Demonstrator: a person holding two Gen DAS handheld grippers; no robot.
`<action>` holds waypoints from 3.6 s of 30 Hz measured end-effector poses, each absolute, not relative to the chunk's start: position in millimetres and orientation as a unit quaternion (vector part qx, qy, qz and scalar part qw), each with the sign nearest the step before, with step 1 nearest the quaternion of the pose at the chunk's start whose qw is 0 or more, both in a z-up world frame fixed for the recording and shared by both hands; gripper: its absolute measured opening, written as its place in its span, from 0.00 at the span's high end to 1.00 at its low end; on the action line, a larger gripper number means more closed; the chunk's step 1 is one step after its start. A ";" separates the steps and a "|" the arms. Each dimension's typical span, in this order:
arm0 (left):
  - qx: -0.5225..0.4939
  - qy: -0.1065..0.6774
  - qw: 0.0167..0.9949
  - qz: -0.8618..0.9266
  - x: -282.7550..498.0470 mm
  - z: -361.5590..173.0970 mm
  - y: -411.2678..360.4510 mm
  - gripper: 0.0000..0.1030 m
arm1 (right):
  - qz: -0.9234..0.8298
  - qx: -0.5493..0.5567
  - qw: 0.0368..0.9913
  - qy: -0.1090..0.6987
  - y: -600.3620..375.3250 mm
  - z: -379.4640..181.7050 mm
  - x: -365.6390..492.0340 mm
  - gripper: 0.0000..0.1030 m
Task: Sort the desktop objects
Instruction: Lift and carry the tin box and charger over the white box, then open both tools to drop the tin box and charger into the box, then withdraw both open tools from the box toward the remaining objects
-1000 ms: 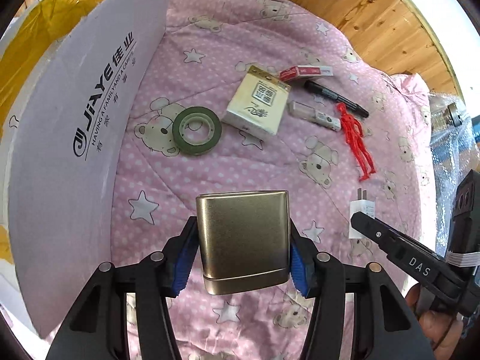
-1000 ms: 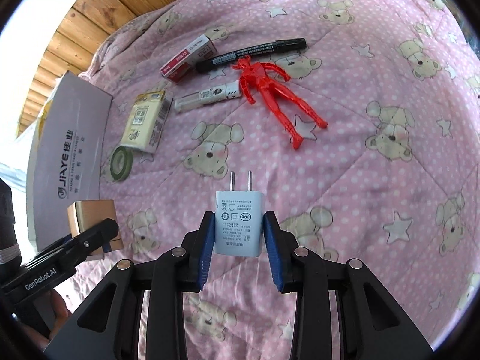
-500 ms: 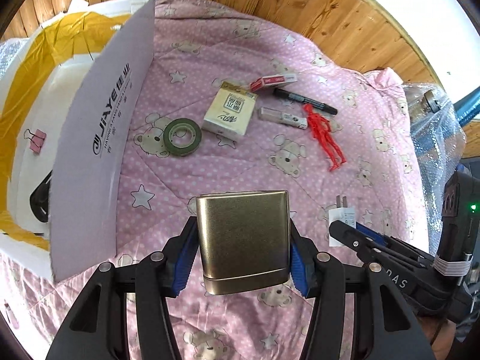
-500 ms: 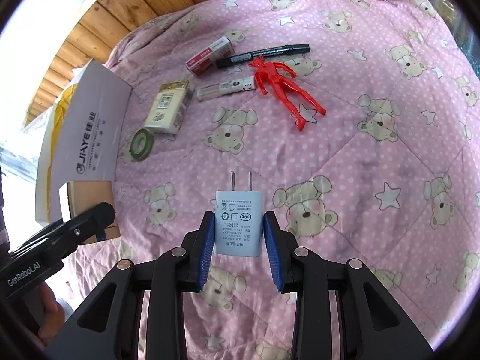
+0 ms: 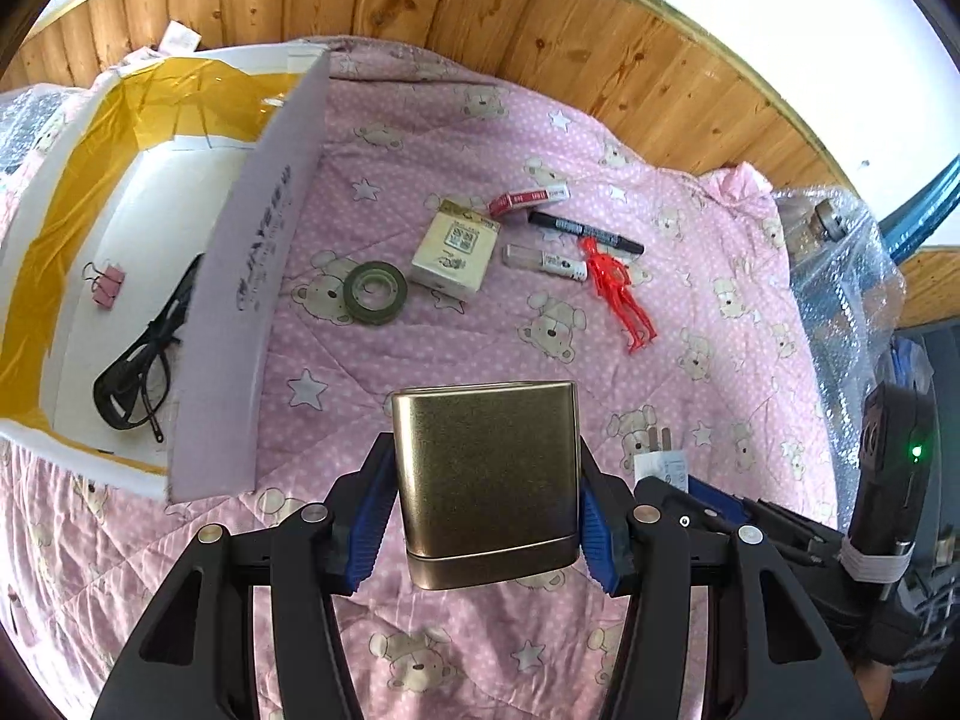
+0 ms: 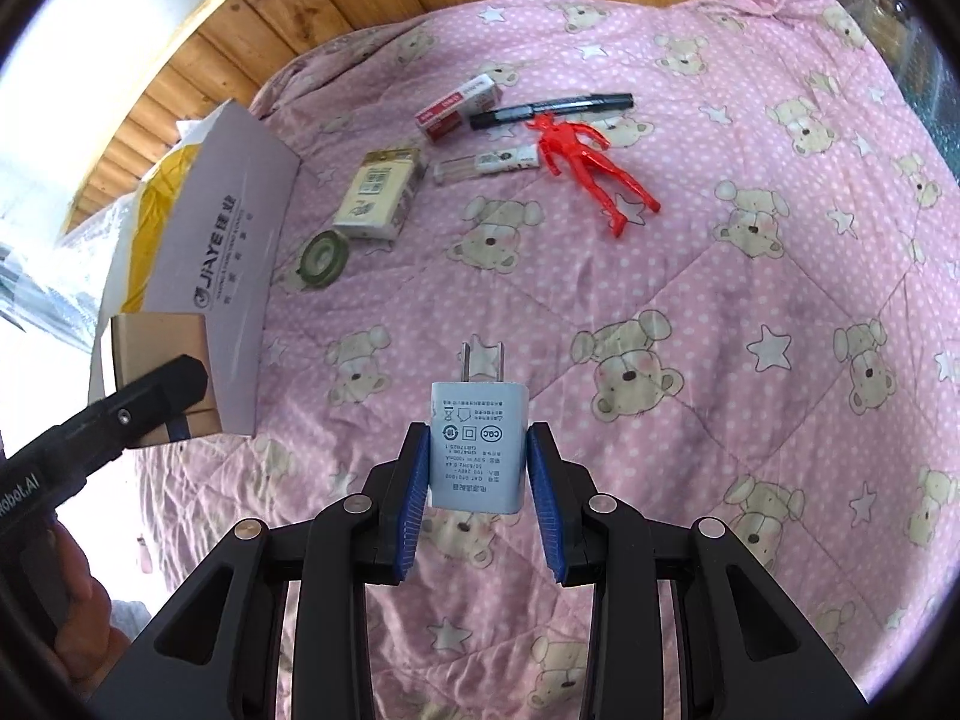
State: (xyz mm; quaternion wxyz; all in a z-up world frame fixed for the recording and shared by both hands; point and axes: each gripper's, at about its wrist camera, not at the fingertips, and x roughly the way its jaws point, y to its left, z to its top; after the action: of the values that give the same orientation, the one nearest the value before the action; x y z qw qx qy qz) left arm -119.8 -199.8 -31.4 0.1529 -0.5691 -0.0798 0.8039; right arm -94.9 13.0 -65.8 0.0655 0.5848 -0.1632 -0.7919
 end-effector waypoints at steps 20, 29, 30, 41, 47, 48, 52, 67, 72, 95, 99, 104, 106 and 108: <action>-0.528 -0.138 0.121 0.829 -85.4 3.1 -255.7 0.46 | -0.805 0.568 0.138 -0.102 -52.5 -23.5 -80.9 0.67; -0.517 -0.153 0.114 0.834 -72.5 11.5 -274.7 0.46 | -0.807 0.563 0.154 -0.087 -74.9 -12.2 -75.6 0.67; -0.517 -0.155 0.113 0.834 -71.5 12.0 -277.8 0.46 | -0.808 0.563 0.156 -0.084 -78.3 -10.9 -75.5 0.67; -0.506 -0.180 0.090 0.839 -74.3 18.0 -317.5 0.46 | -0.811 0.551 0.186 -0.070 -125.2 10.3 -94.3 0.67; -0.496 -0.192 0.072 0.844 -85.6 24.3 -346.1 0.46 | -0.811 0.542 0.210 -0.062 -159.6 23.8 -109.9 0.67; -0.493 -0.194 0.069 0.845 -88.2 25.5 -350.4 0.46 | -0.812 0.539 0.214 -0.059 -167.2 27.2 -113.7 0.67; -0.483 -0.208 0.053 0.849 -100.3 30.2 -372.7 0.46 | -0.813 0.534 0.227 -0.047 -187.4 35.8 -124.9 0.67; -0.483 -0.244 -0.001 0.841 -147.2 11.5 -439.5 0.46 | -0.805 0.528 0.270 -0.011 -261.4 38.7 -176.7 0.67; -0.495 -0.244 -0.014 0.834 -166.3 -4.2 -449.9 0.46 | -0.798 0.536 0.274 0.005 -279.1 25.6 -196.3 0.67; -0.537 -0.263 -0.023 0.801 -183.8 -49.4 -459.0 0.46 | -0.776 0.571 0.261 -0.057 -228.8 -14.2 -195.7 0.55; -0.545 -0.246 -0.022 0.801 -171.2 -43.7 -444.2 0.46 | -0.769 0.577 0.269 -0.057 -226.1 -15.4 -174.6 0.55; -0.549 -0.225 -0.016 0.805 -155.2 -29.9 -423.8 0.46 | -0.770 0.571 0.280 -0.049 -227.5 -8.5 -155.5 0.55; -0.547 -0.221 -0.012 0.807 -149.1 -25.1 -418.0 0.46 | -0.772 0.568 0.280 -0.048 -225.1 -5.6 -150.1 0.55; -0.544 -0.217 -0.011 0.810 -143.7 -19.9 -413.6 0.46 | -0.774 0.566 0.280 -0.048 -221.7 -2.8 -144.5 0.55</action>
State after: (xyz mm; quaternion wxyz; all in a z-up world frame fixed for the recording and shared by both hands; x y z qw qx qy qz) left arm -143.7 -413.6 -19.9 -0.0105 -0.5443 -0.2169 0.8103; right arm -144.5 -221.7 -2.8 0.2804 0.5662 -0.0478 -0.7736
